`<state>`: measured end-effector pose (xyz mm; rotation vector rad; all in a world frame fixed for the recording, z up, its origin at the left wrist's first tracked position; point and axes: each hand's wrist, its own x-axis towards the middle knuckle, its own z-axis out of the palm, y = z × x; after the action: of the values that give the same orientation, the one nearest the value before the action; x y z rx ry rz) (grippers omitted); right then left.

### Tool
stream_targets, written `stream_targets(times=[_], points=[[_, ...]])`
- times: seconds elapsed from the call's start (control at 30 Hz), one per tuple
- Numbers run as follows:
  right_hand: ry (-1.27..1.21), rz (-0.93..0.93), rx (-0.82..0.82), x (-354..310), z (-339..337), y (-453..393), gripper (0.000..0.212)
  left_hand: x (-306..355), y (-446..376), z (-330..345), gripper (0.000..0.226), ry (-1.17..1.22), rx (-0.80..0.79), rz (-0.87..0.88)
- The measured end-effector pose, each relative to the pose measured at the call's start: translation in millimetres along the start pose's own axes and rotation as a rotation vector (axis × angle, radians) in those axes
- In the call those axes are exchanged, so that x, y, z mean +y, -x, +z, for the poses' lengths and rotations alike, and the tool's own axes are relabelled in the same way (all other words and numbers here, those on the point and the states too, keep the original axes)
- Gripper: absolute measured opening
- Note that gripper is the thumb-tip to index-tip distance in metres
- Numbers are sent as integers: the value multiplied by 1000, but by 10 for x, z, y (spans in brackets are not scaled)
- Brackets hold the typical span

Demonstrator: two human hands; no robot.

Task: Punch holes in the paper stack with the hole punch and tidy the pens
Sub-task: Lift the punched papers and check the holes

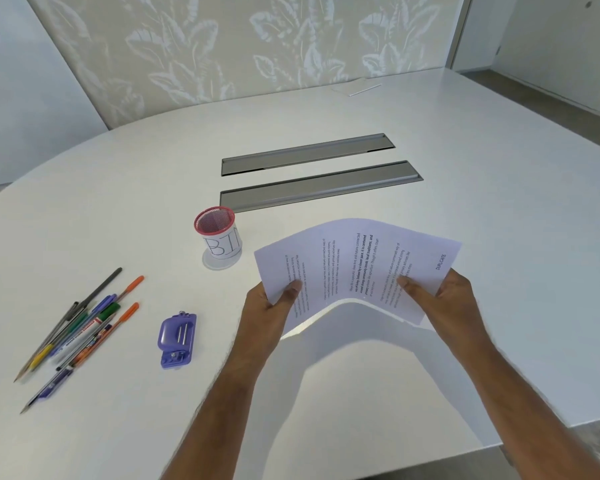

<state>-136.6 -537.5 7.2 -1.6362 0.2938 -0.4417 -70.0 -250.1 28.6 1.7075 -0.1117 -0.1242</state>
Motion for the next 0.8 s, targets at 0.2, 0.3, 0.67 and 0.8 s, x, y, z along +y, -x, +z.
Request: stream_targets(times=[0.2,0.3,0.67,0.8], points=[[-5,-56,1,-174,-95,-65,23,179,-33,-66,15,56,16,17],[-10,-79,-20,-243,-134,-102,28,223,-59,-124,18,83,23,52],[-281,-72,-59,-242,-223,-155,64,275,-110,-162,27,212,34,81],[-369,-48,-45,-237,-214,-169,63,267,-122,-150,32,284,13,64]])
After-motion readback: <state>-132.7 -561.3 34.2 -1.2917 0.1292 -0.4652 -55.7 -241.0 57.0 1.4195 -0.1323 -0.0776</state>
